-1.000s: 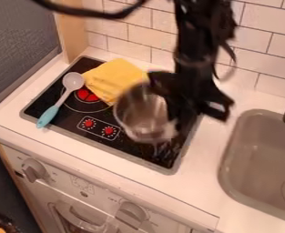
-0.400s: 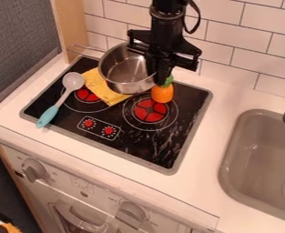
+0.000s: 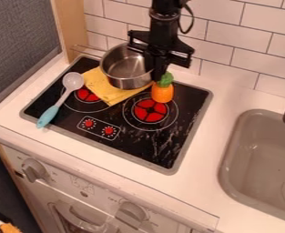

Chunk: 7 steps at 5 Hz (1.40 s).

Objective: Put the silver pot above the yellow towel

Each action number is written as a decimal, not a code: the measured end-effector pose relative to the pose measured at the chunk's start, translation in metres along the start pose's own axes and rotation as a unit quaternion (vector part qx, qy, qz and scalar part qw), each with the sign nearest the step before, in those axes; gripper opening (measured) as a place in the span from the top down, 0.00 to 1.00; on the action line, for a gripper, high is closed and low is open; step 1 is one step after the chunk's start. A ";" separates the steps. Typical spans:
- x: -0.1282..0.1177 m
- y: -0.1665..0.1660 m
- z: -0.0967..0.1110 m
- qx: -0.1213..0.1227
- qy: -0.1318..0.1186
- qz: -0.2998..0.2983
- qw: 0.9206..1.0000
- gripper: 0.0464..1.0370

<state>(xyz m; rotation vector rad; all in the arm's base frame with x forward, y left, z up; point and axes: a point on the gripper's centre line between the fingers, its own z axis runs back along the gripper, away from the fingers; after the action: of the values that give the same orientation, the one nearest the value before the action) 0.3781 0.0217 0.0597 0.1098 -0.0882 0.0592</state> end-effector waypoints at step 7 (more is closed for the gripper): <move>0.004 0.040 -0.007 -0.018 0.009 -0.010 1.000 0.22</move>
<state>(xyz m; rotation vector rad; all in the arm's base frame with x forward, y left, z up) 0.3802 0.0627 0.0577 0.0745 -0.0711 0.0380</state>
